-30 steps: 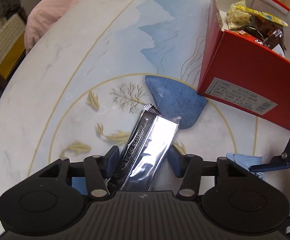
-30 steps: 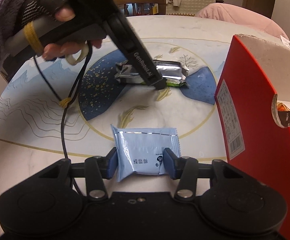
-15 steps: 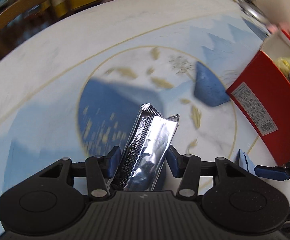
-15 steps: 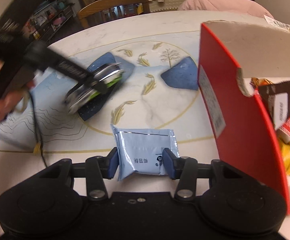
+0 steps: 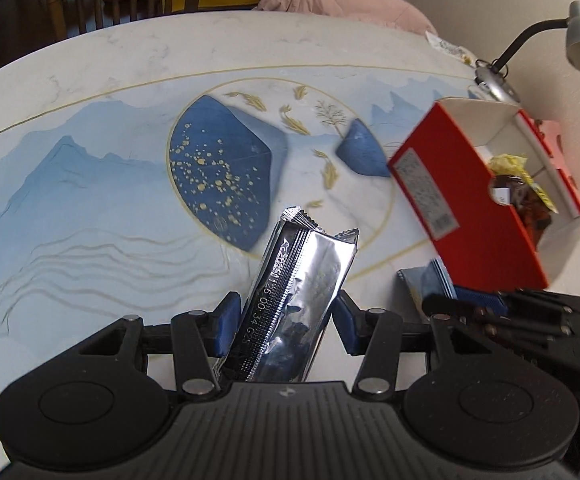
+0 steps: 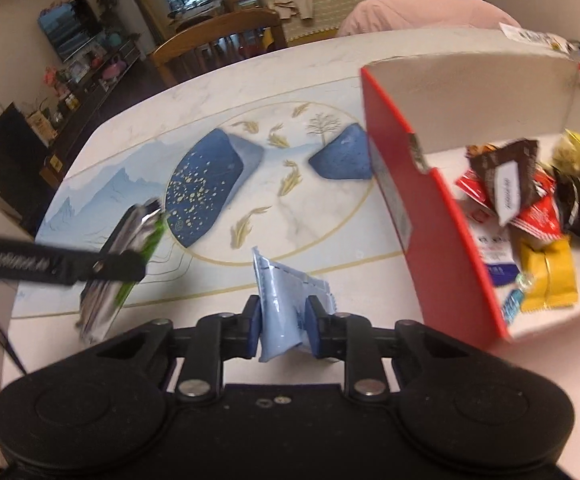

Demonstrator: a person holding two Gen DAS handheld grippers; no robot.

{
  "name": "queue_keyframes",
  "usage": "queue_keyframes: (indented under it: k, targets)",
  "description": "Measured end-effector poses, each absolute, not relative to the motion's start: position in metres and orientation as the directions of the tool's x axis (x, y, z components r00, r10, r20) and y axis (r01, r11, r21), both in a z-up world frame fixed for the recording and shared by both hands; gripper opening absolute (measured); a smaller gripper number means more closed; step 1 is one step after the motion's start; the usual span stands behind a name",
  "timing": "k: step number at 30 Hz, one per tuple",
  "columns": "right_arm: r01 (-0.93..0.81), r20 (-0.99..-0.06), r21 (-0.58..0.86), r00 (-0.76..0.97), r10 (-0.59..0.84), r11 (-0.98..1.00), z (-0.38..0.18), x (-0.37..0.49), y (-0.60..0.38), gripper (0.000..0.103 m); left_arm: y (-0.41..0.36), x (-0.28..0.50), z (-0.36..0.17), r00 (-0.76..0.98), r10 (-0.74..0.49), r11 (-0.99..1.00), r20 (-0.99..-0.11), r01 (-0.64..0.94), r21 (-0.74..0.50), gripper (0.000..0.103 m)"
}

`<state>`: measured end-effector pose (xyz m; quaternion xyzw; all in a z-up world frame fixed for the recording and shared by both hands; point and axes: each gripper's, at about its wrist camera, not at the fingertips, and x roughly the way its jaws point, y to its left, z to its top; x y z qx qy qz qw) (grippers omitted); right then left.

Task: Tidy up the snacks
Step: 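Carry the silver bar and light-blue packet with both tools over the red box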

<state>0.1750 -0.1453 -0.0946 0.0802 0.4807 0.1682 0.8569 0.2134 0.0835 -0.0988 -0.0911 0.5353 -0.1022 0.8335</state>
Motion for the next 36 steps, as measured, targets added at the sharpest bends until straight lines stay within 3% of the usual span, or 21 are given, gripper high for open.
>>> queue_keyframes:
  k: [19,28,36]
  targets:
    - [-0.139,-0.706,0.375,0.598,0.38,0.917,-0.025,0.143,-0.189,0.019,0.064,0.165,-0.03,0.492,-0.341,0.939,-0.801,0.144,-0.312,0.049]
    - [-0.129,-0.655,0.345,0.676,0.337,0.93,0.014,0.158,-0.228,0.019,0.009,0.178,0.021,0.546,-0.381,0.924,-0.746,0.252,-0.288,0.049]
    - [-0.113,-0.661,0.324,0.683,0.31,0.939,0.009,0.191,-0.283,0.019,-0.061,0.213,0.028,0.54,-0.385,0.919,-0.748,0.296,-0.26,0.049]
